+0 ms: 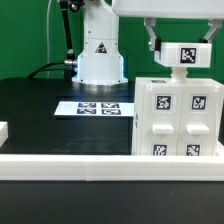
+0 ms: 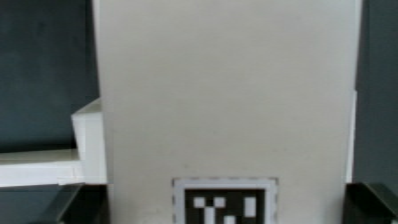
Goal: Assemble cabinet
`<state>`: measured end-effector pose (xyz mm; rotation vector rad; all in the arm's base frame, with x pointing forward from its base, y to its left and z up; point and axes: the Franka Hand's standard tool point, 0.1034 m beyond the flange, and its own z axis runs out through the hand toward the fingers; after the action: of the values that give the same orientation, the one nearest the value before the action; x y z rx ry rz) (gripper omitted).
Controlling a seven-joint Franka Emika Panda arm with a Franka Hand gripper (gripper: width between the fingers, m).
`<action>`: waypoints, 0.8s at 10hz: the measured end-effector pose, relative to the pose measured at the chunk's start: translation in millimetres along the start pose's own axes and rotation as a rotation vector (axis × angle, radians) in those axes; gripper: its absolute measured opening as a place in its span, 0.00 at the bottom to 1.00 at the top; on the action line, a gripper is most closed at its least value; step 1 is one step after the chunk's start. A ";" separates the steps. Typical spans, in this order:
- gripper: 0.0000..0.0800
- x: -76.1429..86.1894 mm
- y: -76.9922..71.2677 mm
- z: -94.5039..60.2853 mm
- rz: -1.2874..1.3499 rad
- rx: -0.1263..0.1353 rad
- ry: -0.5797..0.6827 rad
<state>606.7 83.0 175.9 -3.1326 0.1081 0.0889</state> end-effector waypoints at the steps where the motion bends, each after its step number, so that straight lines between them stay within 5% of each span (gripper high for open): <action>1: 0.70 3.4 -0.6 -0.3 -0.010 0.000 0.004; 8: 0.70 9.5 5.9 15.6 -0.088 -0.003 0.019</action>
Offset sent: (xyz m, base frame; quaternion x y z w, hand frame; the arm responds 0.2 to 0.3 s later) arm 0.0098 -0.0018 -0.0116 0.0116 -0.0089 -0.0508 0.9986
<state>614.9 76.7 159.7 -3.1362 -0.0297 0.0591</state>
